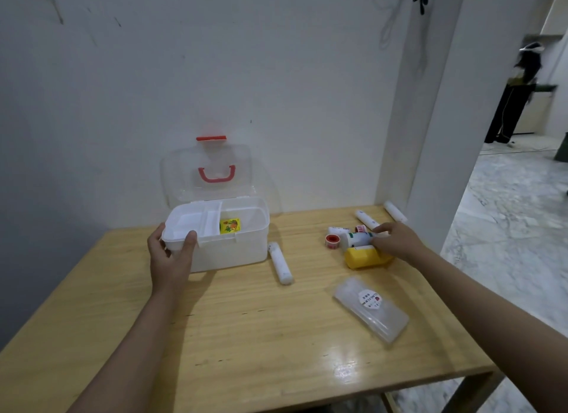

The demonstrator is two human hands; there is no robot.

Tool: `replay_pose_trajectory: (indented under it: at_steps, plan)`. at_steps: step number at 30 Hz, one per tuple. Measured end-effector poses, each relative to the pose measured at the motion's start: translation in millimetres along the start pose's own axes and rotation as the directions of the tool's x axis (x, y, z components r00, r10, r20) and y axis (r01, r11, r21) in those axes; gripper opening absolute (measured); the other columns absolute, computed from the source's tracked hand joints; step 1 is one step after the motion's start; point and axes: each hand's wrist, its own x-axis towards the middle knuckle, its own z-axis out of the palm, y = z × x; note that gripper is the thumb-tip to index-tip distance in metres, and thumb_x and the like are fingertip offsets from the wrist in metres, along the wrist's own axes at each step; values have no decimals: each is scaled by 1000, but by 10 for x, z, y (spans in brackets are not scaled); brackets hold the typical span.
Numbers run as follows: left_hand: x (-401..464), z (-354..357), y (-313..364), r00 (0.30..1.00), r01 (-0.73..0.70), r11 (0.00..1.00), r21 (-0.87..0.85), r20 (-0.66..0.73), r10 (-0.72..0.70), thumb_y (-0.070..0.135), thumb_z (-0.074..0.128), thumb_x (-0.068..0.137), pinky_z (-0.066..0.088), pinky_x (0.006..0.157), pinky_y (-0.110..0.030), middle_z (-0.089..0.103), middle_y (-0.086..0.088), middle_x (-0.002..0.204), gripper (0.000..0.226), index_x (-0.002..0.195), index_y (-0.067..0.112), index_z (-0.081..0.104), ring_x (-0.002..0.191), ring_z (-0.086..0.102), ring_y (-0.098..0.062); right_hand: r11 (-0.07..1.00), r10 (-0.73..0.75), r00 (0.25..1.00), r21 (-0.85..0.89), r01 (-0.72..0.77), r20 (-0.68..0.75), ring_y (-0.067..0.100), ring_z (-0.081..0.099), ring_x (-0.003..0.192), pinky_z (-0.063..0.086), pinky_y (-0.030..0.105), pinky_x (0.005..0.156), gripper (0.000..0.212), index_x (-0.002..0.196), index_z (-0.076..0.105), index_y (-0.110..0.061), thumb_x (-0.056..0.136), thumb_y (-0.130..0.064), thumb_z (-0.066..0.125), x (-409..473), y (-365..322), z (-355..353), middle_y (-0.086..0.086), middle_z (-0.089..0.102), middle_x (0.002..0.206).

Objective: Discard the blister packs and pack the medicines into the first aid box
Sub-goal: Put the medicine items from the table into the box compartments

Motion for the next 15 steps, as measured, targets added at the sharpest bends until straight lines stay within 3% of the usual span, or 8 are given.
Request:
replay_pose_trajectory:
  at_steps: [3, 6, 15]
  plan:
    - [-5, 5, -3, 1000, -7, 1000, -13, -6, 7, 34, 69, 83, 46, 91, -31, 46, -1, 139, 64, 137, 26, 34, 117, 52, -17, 999, 19, 1000, 33, -18, -16, 26, 55, 112, 47, 35, 87, 46, 124, 59, -21, 80, -36, 63, 27, 14, 29, 9, 58, 129]
    - [7, 3, -12, 1000, -6, 1000, -5, -7, 6, 35, 69, 83, 48, 93, -35, 46, -2, 139, 65, 137, 27, 34, 118, 52, -18, 994, 43, 999, 99, -42, -10, 26, 53, 112, 42, 30, 78, 49, 127, 56, -17, 83, -35, 63, 58, 30, 64, 10, 55, 131]
    - [-3, -1, 3, 1000, -16, 1000, -4, 3, 16, 33, 68, 83, 49, 93, -37, 45, -4, 139, 64, 137, 25, 34, 117, 51, -19, 954, 60, 987, 298, -12, -151, 25, 53, 114, 42, 30, 79, 49, 113, 64, -13, 71, -34, 78, 40, 91, 130, 12, 57, 127]
